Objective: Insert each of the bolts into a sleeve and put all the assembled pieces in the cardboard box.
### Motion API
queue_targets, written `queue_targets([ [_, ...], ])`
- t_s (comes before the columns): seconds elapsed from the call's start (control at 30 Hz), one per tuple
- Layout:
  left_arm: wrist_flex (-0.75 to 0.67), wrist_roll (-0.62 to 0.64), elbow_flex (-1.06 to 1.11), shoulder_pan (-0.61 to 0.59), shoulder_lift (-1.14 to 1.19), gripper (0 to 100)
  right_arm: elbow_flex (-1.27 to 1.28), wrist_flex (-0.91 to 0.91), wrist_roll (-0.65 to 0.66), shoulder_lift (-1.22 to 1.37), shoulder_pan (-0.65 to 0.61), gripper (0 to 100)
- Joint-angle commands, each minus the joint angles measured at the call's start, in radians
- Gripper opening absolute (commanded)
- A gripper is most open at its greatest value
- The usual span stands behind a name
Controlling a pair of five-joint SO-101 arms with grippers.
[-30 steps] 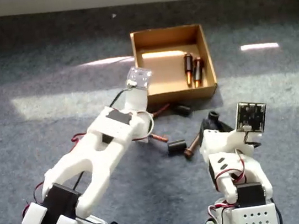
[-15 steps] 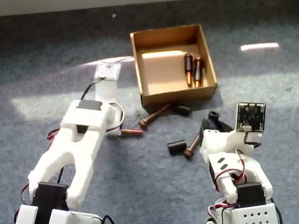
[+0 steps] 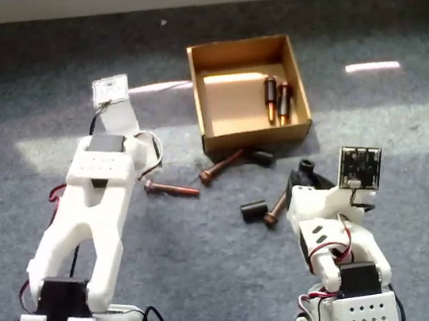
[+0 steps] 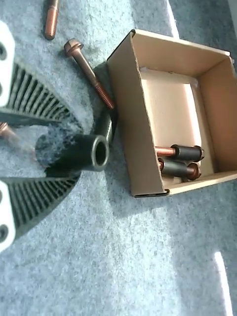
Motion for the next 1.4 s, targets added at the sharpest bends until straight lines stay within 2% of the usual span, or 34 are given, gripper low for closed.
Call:
queue_targets([
  [0.0,0.061,0.221,-0.038,0.012,-0.120,2,-0.013,-0.036,0.014,-0.018,0.010,0.5],
  [0.1,0.032,0.318,0.019,0.013,-0.114,2,-0.013,-0.036,0.014,-0.018,0.010,0.5],
  [0.3,-0.011,0.411,0.068,0.102,-0.102,3,-0.012,-0.036,0.014,-0.018,0.010,0.5],
  [0.47,-0.011,0.522,0.082,0.114,-0.102,20,-0.012,-0.036,0.014,-0.018,0.010,0.5],
  [0.53,-0.012,0.545,0.094,0.113,-0.102,23,-0.012,-0.036,0.014,-0.018,0.010,0.5],
  [0.73,-0.015,0.551,0.110,0.108,-0.093,23,-0.012,-0.036,0.014,-0.018,0.010,0.5],
  [0.93,-0.089,0.552,0.074,0.091,0.079,23,-0.012,-0.036,0.014,-0.018,0.010,0.5],
  [1.13,0.023,0.552,-0.085,0.058,0.232,23,-0.012,-0.036,0.014,-0.018,0.010,0.5],
  [1.37,0.081,0.592,-0.176,0.051,0.334,23,-0.012,-0.036,0.014,-0.018,0.010,0.5],
])
